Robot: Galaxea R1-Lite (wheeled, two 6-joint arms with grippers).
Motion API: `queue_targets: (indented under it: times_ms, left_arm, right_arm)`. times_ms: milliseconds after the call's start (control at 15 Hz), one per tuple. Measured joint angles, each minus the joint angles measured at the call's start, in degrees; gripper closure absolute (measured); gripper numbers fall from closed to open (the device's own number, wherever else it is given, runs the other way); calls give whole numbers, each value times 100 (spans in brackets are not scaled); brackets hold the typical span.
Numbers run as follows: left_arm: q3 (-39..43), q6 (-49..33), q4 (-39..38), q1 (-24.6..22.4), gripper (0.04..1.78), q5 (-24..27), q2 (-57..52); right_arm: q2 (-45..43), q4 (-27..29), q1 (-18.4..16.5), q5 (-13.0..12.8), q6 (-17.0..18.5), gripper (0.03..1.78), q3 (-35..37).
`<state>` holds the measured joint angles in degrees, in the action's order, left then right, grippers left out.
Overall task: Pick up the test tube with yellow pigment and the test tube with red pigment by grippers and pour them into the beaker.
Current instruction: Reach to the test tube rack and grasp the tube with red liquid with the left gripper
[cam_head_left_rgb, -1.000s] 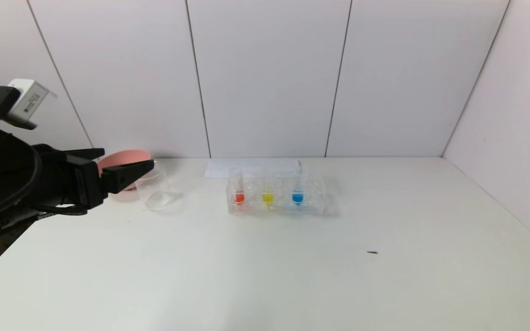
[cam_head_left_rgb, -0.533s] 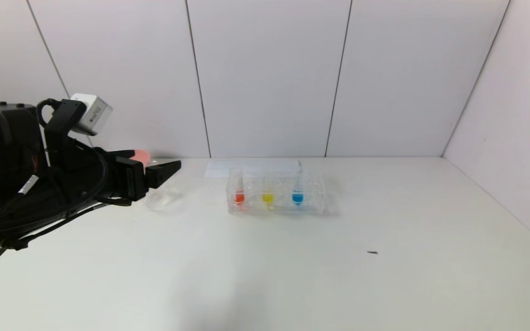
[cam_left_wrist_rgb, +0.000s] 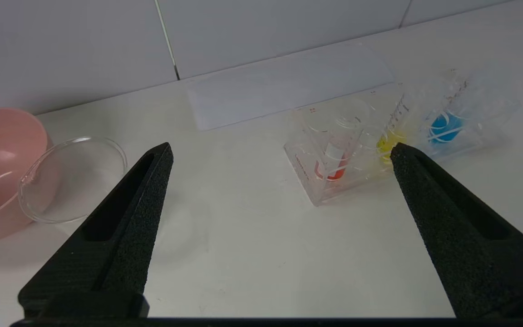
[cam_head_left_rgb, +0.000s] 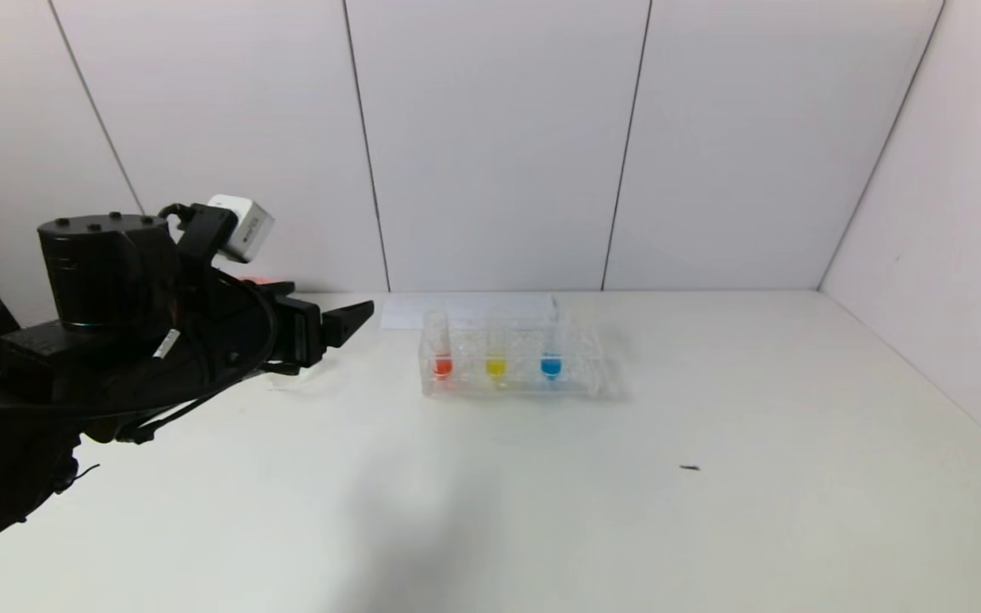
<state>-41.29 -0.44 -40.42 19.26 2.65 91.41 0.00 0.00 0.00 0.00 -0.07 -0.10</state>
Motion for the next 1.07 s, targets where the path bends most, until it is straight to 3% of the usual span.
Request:
queue_targets:
  times_ms: [1067]
  left_arm:
    - [-201, 51, -4, 118, 13, -11, 402]
  right_arm:
    - [0, 0, 0, 0, 2, 11, 0]
